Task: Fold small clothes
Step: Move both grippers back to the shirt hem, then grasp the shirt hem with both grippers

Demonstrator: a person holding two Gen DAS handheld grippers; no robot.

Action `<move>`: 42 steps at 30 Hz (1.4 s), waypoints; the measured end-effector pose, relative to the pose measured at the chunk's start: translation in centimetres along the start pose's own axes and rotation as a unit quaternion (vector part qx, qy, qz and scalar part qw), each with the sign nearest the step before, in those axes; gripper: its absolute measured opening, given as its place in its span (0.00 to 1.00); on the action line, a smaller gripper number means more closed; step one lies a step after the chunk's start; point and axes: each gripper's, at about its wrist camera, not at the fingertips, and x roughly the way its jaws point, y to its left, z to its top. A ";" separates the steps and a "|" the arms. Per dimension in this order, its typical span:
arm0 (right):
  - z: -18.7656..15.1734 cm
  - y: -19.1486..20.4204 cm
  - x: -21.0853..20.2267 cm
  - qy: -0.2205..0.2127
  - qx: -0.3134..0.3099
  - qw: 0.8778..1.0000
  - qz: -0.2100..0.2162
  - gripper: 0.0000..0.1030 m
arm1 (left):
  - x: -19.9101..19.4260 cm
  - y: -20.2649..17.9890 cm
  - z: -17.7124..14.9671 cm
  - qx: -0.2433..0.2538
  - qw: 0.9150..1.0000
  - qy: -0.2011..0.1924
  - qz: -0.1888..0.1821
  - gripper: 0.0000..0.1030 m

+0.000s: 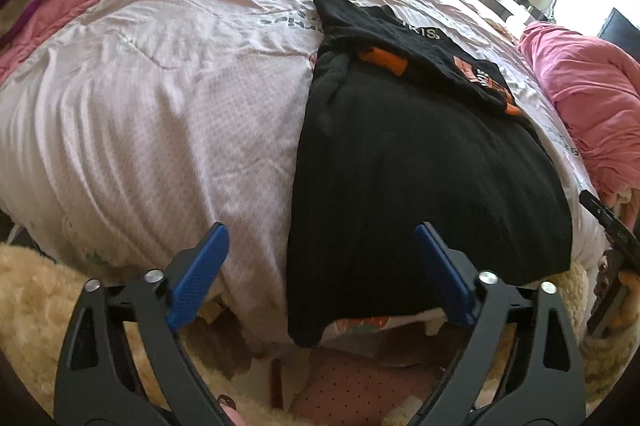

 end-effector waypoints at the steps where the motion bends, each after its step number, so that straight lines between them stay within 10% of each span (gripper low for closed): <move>1: -0.2 0.0 -0.1 0.001 0.000 1.000 -0.001 0.95 | -0.1 0.1 -0.2 -0.001 1.000 0.001 -0.003 0.70; 9: -1.2 -0.5 -0.5 0.007 0.010 1.000 -0.003 0.95 | 0.2 0.1 -1.8 0.000 0.999 0.024 -0.025 0.33; 29: -6.0 -3.7 -1.9 0.054 0.036 0.998 0.021 0.94 | 3.3 -0.5 -3.8 0.014 0.997 0.076 -0.009 0.47; 42: -8.0 -4.3 0.4 0.101 0.050 0.992 0.060 0.44 | 3.9 -0.1 -4.2 0.005 0.997 0.081 -0.008 0.51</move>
